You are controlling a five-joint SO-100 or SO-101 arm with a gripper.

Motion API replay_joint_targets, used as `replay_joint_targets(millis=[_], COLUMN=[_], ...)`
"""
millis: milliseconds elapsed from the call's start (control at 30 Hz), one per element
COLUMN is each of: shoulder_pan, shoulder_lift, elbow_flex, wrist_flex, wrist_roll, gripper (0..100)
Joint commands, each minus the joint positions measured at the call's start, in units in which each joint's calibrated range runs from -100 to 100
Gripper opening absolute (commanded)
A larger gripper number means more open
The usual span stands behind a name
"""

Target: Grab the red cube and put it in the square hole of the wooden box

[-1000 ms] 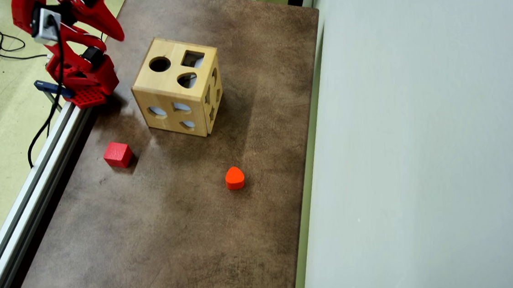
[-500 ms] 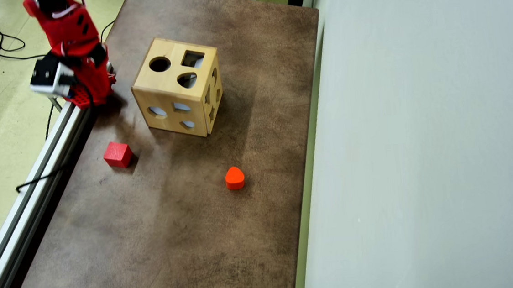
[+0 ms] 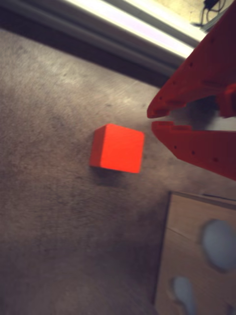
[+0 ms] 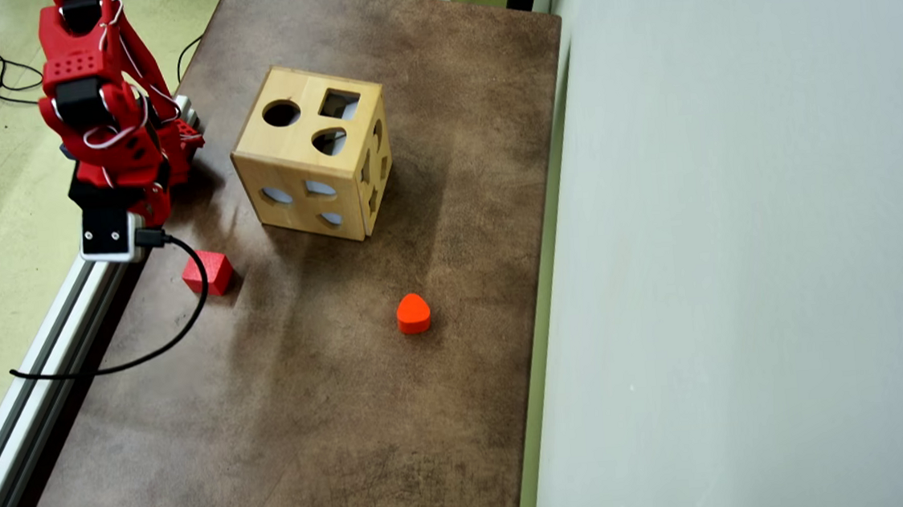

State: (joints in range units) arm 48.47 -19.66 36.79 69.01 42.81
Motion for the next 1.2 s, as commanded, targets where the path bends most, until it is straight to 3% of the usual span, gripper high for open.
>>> replay_joint_targets(millis=[0, 233, 667, 833, 1167], shoulder_pan=[0.3, 0.3, 0.2, -0.6, -0.7], shoulder_lift=[-1.0, -0.3, 0.3, 4.8, 6.8], elbow_flex=[6.9, 13.7, 19.4, 18.1, 17.5], wrist_flex=[-9.6, -16.1, -16.6, -16.9, -28.2], wrist_roll=[0.2, -0.2, -0.4, -4.5, -6.3], gripper=[2, 2, 2, 2, 2])
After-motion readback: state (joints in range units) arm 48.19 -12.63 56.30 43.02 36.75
